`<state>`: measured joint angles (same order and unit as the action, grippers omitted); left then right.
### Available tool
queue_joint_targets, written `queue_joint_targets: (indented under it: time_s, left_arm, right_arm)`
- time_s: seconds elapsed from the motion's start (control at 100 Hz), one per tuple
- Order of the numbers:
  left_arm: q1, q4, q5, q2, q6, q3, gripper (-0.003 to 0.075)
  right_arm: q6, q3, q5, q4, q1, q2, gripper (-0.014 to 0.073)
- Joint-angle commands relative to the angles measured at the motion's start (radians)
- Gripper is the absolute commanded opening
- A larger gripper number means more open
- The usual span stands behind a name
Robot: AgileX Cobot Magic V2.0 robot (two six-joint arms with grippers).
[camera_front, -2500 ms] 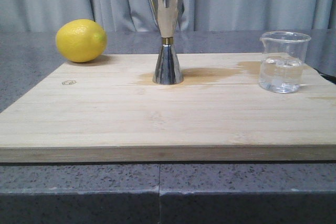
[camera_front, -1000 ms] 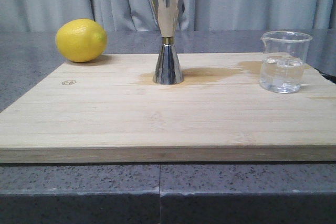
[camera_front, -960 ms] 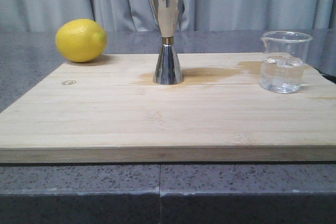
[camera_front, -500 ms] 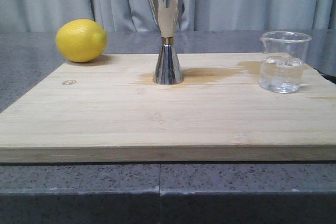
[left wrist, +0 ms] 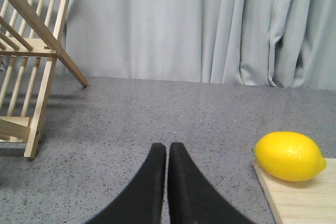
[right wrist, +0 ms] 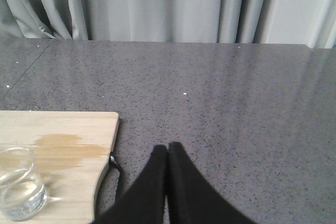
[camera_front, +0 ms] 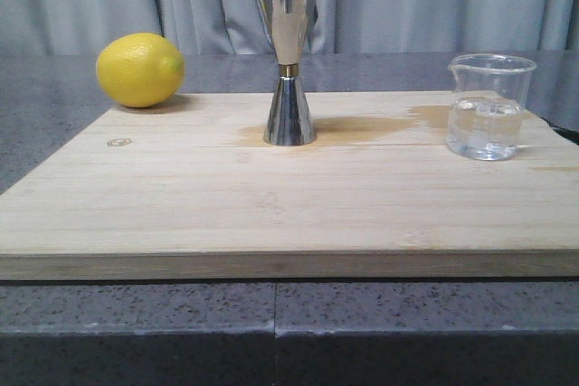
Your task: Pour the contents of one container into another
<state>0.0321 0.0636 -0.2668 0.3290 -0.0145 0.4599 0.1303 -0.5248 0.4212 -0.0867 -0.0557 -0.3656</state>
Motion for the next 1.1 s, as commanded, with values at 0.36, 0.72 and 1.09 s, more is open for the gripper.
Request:
queue_joint_targets:
  time_s: [0.36,0.72,1.09]
  left_arm:
    - [-0.002,0.000,0.081,0.016,0.004,0.034,0.0086]
    - [-0.002,0.003,0.089,0.016,0.004,0.034,0.0547]
    - [-0.002,0.063,0.085,0.016,0.004,0.034,0.0461]
  right_arm:
    - [0.004,-0.035,-0.092,-0.002,-0.005,-0.017,0.0126]
    - [0.004,-0.035,-0.112,-0.002,-0.005,-0.019,0.0460]
    - [0.004,-0.035,-0.129,-0.056,-0.005,-0.019,0.0460]
